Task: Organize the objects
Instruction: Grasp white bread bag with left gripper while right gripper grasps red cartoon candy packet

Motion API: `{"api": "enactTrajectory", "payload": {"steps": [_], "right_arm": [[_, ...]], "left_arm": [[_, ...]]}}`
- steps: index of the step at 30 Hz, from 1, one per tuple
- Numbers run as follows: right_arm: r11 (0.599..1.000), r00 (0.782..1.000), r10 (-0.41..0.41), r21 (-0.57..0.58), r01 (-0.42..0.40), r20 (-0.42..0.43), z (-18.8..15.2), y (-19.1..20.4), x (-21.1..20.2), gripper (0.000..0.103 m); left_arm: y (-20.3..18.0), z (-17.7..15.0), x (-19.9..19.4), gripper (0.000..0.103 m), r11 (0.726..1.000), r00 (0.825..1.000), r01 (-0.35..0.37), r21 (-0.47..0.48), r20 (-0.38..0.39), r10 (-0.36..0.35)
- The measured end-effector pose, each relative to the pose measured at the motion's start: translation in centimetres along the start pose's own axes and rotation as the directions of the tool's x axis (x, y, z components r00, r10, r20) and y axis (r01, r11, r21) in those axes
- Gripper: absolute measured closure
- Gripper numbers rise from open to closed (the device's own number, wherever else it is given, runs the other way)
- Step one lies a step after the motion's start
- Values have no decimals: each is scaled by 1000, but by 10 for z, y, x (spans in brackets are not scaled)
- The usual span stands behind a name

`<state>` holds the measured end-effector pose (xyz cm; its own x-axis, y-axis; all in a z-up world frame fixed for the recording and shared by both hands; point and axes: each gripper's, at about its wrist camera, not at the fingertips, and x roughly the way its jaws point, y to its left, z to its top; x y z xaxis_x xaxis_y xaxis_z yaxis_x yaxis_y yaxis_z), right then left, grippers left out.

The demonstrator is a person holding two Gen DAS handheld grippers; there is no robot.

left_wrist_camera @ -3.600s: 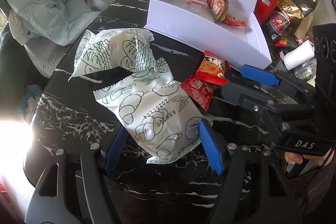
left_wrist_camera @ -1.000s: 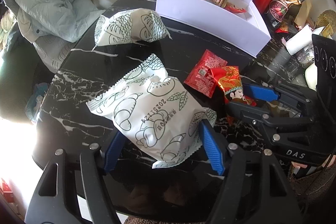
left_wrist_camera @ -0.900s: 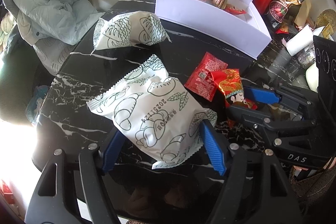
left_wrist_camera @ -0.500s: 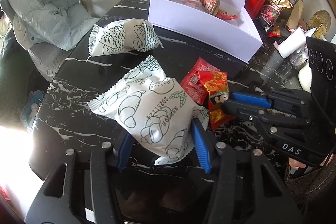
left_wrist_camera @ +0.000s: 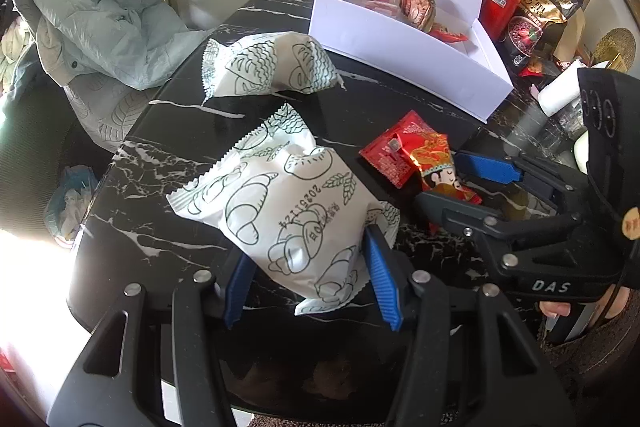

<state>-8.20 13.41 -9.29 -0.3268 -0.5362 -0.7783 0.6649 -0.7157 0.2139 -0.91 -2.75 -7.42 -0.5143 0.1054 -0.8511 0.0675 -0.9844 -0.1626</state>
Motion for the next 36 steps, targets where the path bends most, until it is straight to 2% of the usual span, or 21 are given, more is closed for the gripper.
{"api": "enactTrajectory", "payload": {"steps": [3, 4, 10, 23, 30, 36], "right_arm": [[1000, 1000, -21, -21, 21, 4, -1, 4, 2, 39], [999, 999, -35, -29, 36, 9, -2, 5, 3, 55], [999, 1000, -23, -41, 24, 5, -3, 6, 0, 65], [998, 999, -6, -66, 9, 42, -5, 15, -26, 67], [998, 998, -19, -59, 22, 55, -9, 11, -39, 67], [999, 999, 14, -35, -13, 36, -14, 7, -36, 67]], "left_arm": [[2, -2, -1, 52, 1000, 1000, -3, 6, 2, 2], [2, -3, -1, 52, 1000, 1000, -5, 10, 4, 5], [-1, -4, -3, 52, 1000, 1000, -18, 24, 10, 18], [-14, -4, -23, 54, 997, 999, -29, 67, 43, 26], [-27, -5, -23, 55, 995, 999, -8, 95, 43, 4], [-20, -4, -17, 52, 999, 1000, 10, 52, 22, -11]]}}
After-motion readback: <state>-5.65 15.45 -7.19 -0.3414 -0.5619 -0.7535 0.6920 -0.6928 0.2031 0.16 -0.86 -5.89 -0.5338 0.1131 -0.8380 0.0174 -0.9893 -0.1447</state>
